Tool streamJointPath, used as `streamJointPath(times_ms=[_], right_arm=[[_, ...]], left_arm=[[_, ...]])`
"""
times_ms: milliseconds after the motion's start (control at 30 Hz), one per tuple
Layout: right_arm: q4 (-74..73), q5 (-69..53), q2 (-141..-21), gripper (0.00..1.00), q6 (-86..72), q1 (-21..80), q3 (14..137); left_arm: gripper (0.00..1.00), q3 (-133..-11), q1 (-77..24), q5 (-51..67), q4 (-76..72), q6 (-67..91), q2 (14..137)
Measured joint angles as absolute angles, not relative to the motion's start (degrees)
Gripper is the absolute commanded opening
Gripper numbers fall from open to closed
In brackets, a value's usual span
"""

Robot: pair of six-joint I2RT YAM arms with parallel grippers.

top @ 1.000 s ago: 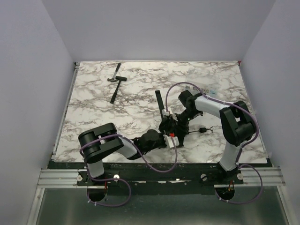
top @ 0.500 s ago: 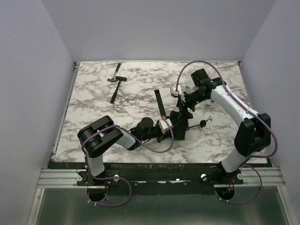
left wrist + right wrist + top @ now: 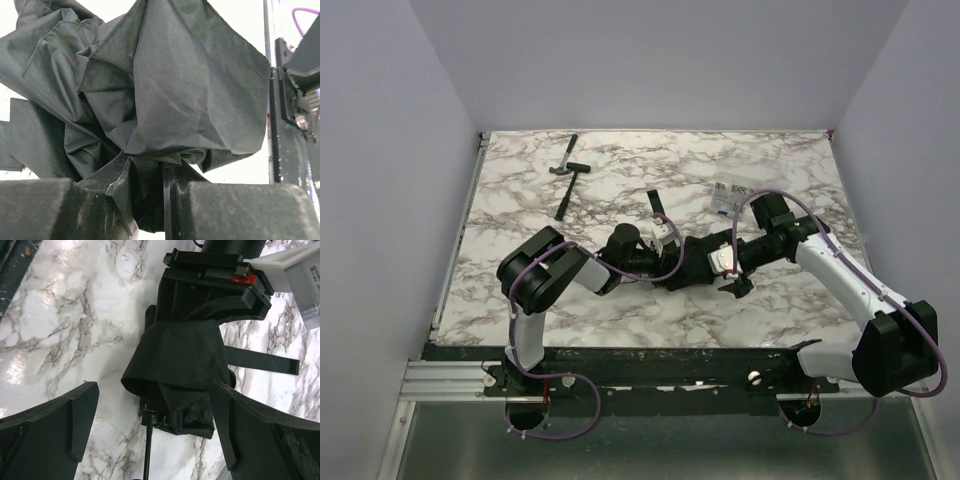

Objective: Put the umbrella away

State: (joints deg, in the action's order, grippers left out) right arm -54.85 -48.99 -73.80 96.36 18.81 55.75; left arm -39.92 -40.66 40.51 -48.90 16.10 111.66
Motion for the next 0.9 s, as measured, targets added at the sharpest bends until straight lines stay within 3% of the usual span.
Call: streamJointPath(times_ms=[433,667,800,900], right_arm=[[-29.7,-42.5,-74.6,1.00,97.4,24.2,38.6],[-17.0,-39.0,-81.3,0.97,95.4,24.7,36.9],[-10.8,-37.3,-84.0,0.87,94.9,25.3,37.5],[-10.9,-36.1,-86.1,0.69,93.0,26.2,38.7]], left_arm=[[0.00,-43.4,-37.4,48.6,-51.1,26.2,116.7],[0.00,-45.3,-36.8,49.4,-47.3,28.4,117.0],[0.01,-46.8,-36.5,50.7,-44.3,28.6,117.2],[0.04,-48.0,-36.4,51.3,-42.0,28.2,117.2]])
